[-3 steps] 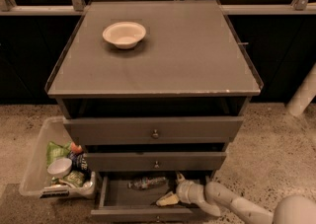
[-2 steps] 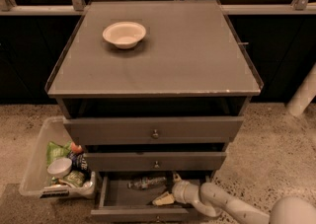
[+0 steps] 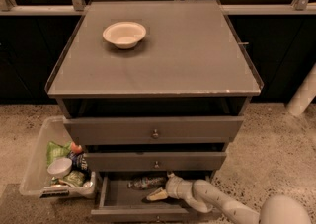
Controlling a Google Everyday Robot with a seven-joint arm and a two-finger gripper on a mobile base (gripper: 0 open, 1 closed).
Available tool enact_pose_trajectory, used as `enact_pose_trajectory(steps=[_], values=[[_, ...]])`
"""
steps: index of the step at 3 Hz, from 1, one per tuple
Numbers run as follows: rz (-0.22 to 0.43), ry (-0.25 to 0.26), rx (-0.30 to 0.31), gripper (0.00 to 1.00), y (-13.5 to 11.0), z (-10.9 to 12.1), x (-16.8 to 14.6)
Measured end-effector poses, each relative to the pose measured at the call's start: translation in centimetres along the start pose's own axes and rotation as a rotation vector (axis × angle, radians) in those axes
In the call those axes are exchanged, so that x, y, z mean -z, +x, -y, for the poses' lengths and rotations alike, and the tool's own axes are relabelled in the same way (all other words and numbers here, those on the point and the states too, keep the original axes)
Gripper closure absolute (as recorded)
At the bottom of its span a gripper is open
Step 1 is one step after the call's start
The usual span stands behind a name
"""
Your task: Pick water bottle from bottom drawer and place on counter
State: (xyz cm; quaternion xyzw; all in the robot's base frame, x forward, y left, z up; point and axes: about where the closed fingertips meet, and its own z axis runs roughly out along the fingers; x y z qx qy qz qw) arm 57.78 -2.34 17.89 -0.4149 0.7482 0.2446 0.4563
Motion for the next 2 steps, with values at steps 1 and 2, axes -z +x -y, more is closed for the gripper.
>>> enact_pose_trajectory(steps=[1, 2], values=[[0.003, -0.002, 0.008, 0.0, -0.1, 0.0, -0.4], [0.01, -0.018, 0.016, 0.0, -0.2, -0.3, -1.5]])
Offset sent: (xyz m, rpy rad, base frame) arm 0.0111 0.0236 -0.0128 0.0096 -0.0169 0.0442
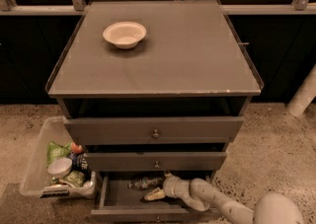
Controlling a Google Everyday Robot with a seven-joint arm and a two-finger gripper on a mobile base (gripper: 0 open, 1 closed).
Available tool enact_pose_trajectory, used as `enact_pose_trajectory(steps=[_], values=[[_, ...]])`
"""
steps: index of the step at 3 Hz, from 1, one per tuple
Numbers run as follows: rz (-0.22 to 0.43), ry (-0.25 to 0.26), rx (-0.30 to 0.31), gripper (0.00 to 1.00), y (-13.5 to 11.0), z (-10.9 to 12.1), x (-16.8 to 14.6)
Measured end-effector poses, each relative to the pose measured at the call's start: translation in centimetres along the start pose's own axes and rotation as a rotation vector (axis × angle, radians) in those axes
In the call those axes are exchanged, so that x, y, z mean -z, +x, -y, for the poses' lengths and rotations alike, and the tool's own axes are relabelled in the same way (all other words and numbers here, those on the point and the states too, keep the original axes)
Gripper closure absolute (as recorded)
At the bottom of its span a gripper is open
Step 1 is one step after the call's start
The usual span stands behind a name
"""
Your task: Pick water bottle from bottom drawer and place on counter
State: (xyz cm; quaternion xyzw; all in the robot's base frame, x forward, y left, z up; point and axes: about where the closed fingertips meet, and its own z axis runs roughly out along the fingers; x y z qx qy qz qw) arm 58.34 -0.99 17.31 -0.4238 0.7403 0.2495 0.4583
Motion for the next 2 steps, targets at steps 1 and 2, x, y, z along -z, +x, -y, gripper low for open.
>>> enact_pose_trajectory(steps=[1, 2], values=[[0.011, -0.031, 0.036, 0.0, -0.3, -0.2, -2.0], [0.009, -0.055, 0.081, 0.0, -0.3, -0.2, -3.5]])
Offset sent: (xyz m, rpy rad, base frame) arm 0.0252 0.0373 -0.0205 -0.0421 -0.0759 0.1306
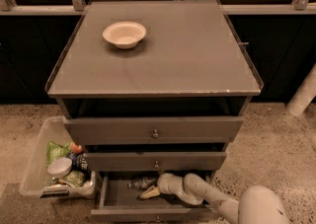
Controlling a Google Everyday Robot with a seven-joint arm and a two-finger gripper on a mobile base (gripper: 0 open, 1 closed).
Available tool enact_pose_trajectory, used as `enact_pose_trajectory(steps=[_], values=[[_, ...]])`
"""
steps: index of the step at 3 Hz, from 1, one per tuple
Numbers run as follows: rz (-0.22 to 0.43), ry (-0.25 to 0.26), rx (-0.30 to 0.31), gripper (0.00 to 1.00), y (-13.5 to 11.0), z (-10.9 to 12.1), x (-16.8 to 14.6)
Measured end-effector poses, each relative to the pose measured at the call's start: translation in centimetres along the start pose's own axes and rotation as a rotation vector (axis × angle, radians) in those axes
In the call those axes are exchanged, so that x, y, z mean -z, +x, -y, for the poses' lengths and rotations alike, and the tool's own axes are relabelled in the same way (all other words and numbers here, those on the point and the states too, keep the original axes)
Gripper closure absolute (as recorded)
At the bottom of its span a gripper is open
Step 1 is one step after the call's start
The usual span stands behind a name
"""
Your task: Pick water bottle from bottom drawer and place on counter
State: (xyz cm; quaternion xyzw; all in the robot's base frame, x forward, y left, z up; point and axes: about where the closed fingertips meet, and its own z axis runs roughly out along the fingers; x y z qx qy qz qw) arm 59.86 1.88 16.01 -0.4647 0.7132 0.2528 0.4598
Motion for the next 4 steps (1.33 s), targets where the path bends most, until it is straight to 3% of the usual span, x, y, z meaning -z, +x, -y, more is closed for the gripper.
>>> enact_pose_trajectory(steps=[2, 3, 4], values=[[-0.053, -0.039, 0.075, 0.0, 1.7, -0.5, -1.0], [-0.055, -0.04, 0.076, 0.0, 1.7, -0.5, -1.0], [-0.055, -0.04, 0.076, 0.19, 1.7, -0.5, -1.0]])
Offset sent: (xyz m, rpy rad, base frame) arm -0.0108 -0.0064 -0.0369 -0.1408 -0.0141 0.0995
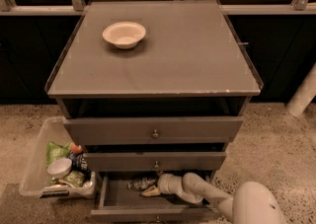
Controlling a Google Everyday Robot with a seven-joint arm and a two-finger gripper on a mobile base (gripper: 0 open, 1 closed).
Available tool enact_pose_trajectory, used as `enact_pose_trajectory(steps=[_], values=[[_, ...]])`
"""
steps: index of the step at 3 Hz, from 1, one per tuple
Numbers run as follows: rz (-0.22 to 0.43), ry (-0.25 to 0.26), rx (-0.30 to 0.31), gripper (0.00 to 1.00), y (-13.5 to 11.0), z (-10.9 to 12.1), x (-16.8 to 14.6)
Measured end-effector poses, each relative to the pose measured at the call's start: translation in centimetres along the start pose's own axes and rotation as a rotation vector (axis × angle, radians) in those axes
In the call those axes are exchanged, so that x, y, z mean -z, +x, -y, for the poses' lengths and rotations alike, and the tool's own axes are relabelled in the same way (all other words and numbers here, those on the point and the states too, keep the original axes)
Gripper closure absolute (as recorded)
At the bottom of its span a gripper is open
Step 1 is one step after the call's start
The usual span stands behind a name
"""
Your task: Pick water bottle from bottom drawer and place on counter
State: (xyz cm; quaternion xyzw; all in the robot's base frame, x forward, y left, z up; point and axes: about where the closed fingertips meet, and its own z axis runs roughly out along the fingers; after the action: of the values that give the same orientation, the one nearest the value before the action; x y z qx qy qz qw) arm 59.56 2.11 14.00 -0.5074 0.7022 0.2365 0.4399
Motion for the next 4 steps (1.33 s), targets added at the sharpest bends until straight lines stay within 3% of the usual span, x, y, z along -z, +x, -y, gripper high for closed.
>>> enact_pose_trajectory(steps=[3, 4], values=[[0.0, 0.0, 0.0, 0.89, 0.0, -0.01, -0.01], [0.0, 0.0, 0.0, 1.0, 0.0, -0.01, -0.01]])
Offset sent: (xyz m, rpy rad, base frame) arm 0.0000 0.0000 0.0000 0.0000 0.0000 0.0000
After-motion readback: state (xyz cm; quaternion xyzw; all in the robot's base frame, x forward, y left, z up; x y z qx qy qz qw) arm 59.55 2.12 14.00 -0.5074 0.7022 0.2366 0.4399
